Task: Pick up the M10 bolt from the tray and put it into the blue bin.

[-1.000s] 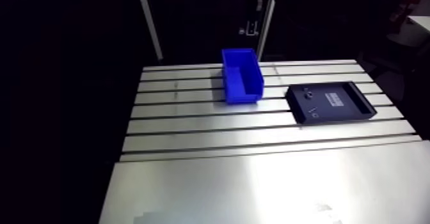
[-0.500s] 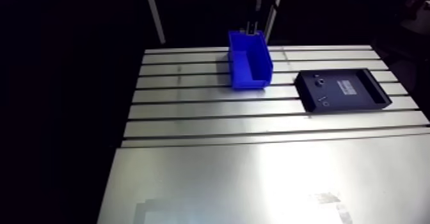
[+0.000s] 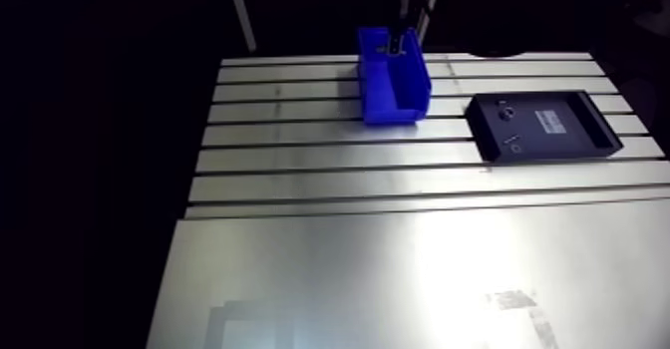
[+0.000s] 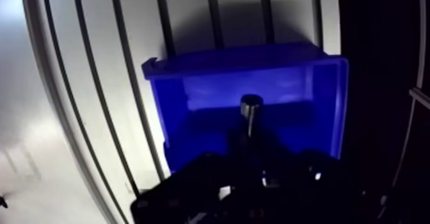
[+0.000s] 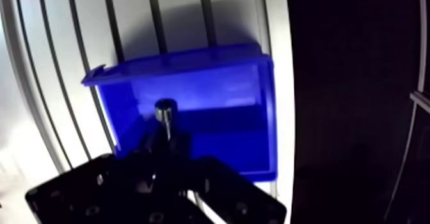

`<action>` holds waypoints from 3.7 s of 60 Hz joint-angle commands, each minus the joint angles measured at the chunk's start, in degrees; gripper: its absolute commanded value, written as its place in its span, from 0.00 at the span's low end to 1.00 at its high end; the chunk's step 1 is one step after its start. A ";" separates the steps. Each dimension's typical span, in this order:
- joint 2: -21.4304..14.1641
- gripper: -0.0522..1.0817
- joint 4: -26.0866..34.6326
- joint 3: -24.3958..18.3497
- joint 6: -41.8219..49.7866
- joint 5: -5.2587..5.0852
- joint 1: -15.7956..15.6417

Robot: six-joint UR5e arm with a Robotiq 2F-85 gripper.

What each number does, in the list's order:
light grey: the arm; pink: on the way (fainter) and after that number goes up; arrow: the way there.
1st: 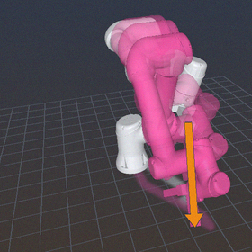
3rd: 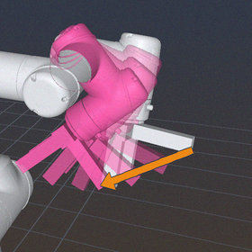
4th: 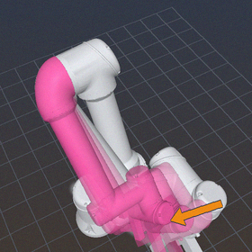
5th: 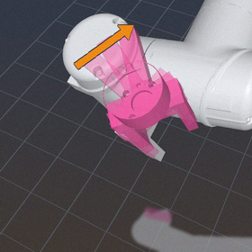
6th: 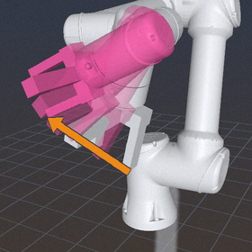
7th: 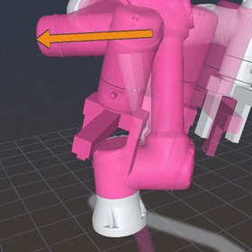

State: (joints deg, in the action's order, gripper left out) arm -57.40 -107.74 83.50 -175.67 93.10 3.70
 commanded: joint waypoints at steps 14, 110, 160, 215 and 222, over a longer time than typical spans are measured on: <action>2.59 0.98 -0.06 0.12 0.18 0.20 0.00; 1.72 0.05 0.00 -0.45 5.28 1.18 0.27; -11.69 0.05 11.07 -8.91 40.18 -1.24 0.87; -19.11 0.05 26.09 -9.41 76.93 -0.68 5.97; -19.11 0.05 27.27 -9.96 76.93 -0.77 6.06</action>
State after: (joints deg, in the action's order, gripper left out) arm -76.18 -83.07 74.46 -99.40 92.73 9.22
